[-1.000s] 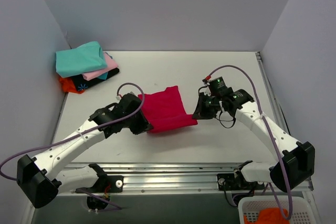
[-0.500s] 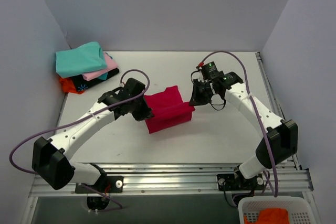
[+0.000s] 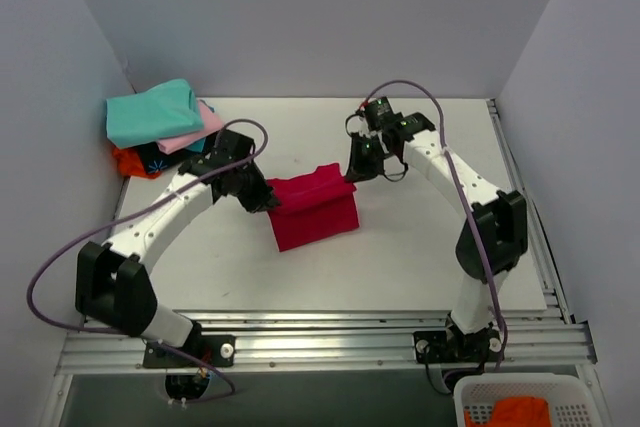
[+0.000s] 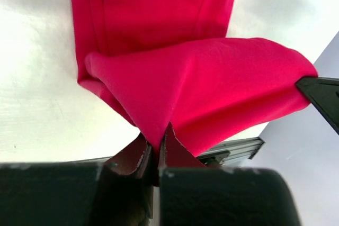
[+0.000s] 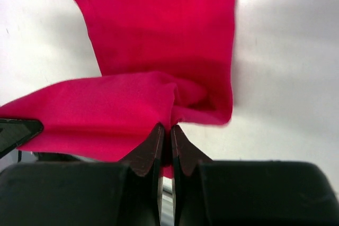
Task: Fold and stack the t-shirts
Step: Fold the tshirt
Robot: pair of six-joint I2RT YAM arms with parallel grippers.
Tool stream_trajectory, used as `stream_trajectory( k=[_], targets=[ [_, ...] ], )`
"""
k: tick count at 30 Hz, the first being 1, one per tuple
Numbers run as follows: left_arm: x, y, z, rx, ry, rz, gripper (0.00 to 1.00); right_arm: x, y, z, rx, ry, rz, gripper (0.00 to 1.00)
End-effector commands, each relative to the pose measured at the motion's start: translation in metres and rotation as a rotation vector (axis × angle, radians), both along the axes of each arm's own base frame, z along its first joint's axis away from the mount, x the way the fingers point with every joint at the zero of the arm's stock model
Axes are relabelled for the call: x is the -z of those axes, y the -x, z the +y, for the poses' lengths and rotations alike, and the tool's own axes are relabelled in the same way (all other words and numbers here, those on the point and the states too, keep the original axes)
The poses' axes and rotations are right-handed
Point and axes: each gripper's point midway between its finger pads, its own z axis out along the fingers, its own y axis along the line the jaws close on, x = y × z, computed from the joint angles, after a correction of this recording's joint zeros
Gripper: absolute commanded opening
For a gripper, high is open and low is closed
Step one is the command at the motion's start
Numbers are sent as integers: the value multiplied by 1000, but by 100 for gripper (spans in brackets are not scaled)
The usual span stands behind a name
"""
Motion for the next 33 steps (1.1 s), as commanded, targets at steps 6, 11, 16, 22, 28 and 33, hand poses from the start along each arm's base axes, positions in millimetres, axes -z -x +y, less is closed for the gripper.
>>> stream_trajectory(
  k=[6,11,16,22,28,33],
  targets=[
    [8,-165,26,49,4,-153,94,60,-170,1,148,95,-63,99],
    [17,-242,39,47,-24,-119,94,41,-214,2,246,-81,-75,100],
    [-27,-223,47,17,-50,-177,94,25,-162,-27,235,-44,-137,100],
    [-7,-151,61,0,-44,-197,94,63,-78,-72,249,36,-23,100],
    [23,-100,61,-8,-21,-246,94,56,-40,-88,251,57,-10,100],
    [65,-89,48,15,23,-284,94,45,-27,-96,229,86,-4,100]
  ],
)
